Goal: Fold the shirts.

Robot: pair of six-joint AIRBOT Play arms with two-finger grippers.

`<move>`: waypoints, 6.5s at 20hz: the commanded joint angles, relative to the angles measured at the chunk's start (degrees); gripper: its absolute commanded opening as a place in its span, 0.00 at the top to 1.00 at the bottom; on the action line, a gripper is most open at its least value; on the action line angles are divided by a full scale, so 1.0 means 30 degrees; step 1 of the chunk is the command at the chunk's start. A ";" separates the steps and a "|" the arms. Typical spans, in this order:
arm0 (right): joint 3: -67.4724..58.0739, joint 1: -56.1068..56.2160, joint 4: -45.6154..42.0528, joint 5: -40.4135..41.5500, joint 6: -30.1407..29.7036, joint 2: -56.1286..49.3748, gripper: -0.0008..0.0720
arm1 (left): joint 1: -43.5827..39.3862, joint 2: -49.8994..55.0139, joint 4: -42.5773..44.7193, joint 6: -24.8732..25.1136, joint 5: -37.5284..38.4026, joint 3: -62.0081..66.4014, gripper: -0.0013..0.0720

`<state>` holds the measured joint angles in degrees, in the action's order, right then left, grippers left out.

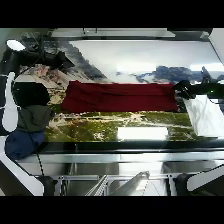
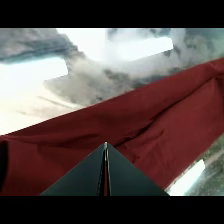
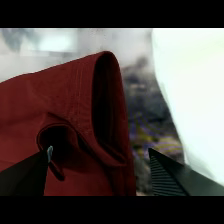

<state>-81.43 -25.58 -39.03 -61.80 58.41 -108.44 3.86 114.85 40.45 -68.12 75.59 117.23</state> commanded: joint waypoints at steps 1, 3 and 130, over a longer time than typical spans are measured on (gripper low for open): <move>-0.0029 0.0138 -0.0896 -0.1304 0.0000 -0.0765 0.06 | -0.1246 -0.0044 0.0022 0.0233 0.0277 0.0015 0.96; -0.0058 0.0321 -0.0481 -0.1581 -0.0539 -0.0801 0.20 | -0.1989 -0.0036 0.0036 0.0583 0.0270 0.0015 0.96; -1.0754 -0.4787 -0.3708 -0.5770 0.9063 0.2608 0.97 | 0.4393 -0.7548 -0.9340 0.0051 0.4262 -0.4983 0.97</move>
<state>-114.45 -39.09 -42.61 -68.82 83.66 -100.57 17.02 92.20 12.38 -68.05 86.65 102.32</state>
